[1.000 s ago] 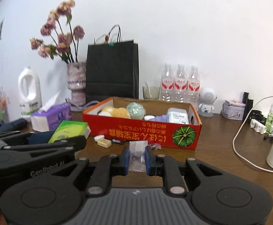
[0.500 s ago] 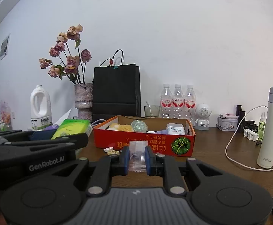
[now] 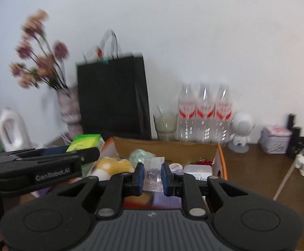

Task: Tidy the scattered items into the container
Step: 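Carry the tissue packet with left tool while right tool carries wrapper into box, release both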

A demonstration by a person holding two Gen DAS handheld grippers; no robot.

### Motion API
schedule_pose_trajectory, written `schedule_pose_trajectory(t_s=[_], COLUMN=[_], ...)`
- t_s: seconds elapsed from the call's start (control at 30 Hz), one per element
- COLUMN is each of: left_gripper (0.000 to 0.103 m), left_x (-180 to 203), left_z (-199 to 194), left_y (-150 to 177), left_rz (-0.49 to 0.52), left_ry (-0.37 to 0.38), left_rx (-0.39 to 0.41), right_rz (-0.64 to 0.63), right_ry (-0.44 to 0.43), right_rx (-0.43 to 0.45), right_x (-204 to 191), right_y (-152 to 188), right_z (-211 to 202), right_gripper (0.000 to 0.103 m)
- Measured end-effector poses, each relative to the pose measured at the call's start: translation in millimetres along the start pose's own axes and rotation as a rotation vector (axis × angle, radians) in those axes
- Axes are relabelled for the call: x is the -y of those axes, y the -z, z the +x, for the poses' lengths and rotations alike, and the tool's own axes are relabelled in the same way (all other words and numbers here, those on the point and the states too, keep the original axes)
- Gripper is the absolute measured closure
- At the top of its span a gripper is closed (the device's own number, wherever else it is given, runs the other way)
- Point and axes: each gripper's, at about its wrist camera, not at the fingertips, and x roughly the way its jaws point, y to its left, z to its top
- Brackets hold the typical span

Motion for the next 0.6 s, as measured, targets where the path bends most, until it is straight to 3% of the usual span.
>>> schedule_pose_trajectory(t_s=[0.1, 0.17, 0.23, 0.3, 0.37, 0.43, 0.57, 0.6], left_gripper=[0.049, 0.044, 0.032, 0.031, 0.028, 0.024, 0.015, 0.008], left_x=[-4, -8, -15, -23, -30, -38, -49, -49], left_z=[48, 63, 71, 71, 68, 65, 63, 66], left_y=[-4, 1, 9, 11, 6, 0, -5, -6], left_rz=[0.019, 0.024, 0.021, 0.004, -0.002, -0.010, -0.011, -0.009], left_ry=[0.017, 0.010, 0.019, 0.035, 0.016, -0.008, -0.053, -0.065], left_rx=[-0.121, -0.146, -0.160, -0.162, -0.142, -0.130, -0.152, -0.166], right_rz=[0.038, 0.072, 0.085, 0.092, 0.098, 0.127, 0.151, 0.145], right_ry=[-0.040, -0.054, -0.062, -0.073, -0.072, -0.089, -0.113, -0.103], right_rx=[-0.173, -0.257, -0.321, -0.375, -0.408, -0.427, -0.401, -0.397], right_x=[20, 30, 33, 32, 29, 29, 33, 34], right_y=[-26, -33, -36, -33, -29, -30, -37, -38], right_z=[65, 103, 134, 160, 180, 193, 186, 181], right_gripper=[0.087, 0.087, 0.086, 0.085, 0.083, 0.061, 0.055, 0.048])
